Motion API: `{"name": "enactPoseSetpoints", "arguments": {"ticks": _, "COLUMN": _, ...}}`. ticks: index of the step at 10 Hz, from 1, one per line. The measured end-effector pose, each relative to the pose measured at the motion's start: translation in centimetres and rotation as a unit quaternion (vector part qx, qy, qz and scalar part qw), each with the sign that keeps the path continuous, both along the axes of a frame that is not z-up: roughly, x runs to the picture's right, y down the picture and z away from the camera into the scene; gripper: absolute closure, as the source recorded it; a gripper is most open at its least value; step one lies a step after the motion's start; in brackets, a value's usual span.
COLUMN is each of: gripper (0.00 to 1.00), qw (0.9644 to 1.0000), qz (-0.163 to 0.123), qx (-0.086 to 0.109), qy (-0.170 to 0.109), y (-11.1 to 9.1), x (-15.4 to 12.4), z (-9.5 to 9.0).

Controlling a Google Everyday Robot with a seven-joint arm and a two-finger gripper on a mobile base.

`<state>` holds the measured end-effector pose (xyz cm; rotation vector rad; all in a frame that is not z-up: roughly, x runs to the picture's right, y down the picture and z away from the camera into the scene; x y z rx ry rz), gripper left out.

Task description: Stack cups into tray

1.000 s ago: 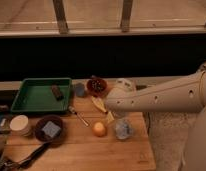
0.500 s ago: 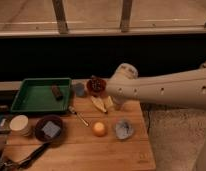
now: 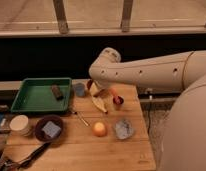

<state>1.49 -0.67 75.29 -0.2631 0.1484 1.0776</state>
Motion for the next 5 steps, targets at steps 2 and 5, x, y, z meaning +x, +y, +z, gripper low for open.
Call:
{"name": "enactPoseSetpoints", "arguments": {"ticks": 2, "gripper": 0.20, "qw": 1.0000, "qz": 0.000, "qx": 0.000, "qy": 0.000, "y": 0.01, "x": 0.02, "z": 0.01}}
{"name": "enactPoseSetpoints", "arguments": {"ticks": 5, "gripper": 0.20, "qw": 1.0000, "qz": 0.000, "qx": -0.003, "qy": -0.008, "y": 0.13, "x": -0.13, "z": 0.51}}
